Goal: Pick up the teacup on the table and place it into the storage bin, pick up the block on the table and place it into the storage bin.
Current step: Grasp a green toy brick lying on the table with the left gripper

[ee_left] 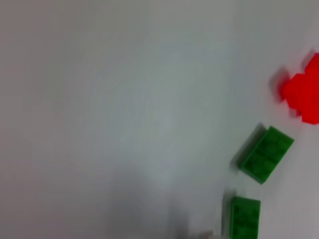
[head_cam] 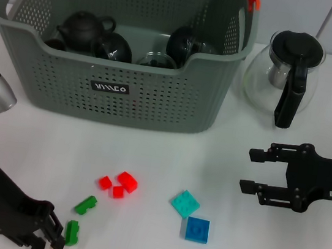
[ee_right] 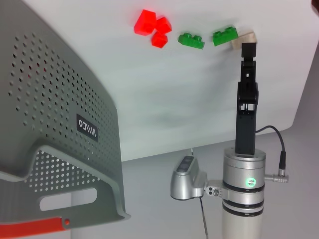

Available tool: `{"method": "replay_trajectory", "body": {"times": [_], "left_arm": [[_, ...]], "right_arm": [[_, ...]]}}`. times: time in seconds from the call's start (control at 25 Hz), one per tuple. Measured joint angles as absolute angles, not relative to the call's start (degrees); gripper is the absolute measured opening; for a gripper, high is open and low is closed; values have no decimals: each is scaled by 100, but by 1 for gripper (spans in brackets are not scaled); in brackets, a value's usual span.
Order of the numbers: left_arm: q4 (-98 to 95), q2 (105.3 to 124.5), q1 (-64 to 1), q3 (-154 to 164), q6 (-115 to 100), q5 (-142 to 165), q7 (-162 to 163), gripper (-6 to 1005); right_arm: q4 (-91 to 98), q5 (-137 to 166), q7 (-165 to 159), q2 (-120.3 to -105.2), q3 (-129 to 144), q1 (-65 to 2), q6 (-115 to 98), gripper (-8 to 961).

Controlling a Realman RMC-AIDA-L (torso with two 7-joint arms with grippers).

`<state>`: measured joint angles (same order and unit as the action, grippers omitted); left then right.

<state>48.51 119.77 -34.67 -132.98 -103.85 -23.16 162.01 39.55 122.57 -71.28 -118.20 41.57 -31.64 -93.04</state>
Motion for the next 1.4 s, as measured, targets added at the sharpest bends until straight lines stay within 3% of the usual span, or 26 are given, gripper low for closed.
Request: {"method": "replay_trajectory", "body": {"times": [1.4], "left_arm": [[5316, 12032, -3329, -13456, -10395, -3119, 15618, 334]], "right_arm": [[3957, 12261, -7162, -11830, 4144, -3173, -9291, 683]]}}
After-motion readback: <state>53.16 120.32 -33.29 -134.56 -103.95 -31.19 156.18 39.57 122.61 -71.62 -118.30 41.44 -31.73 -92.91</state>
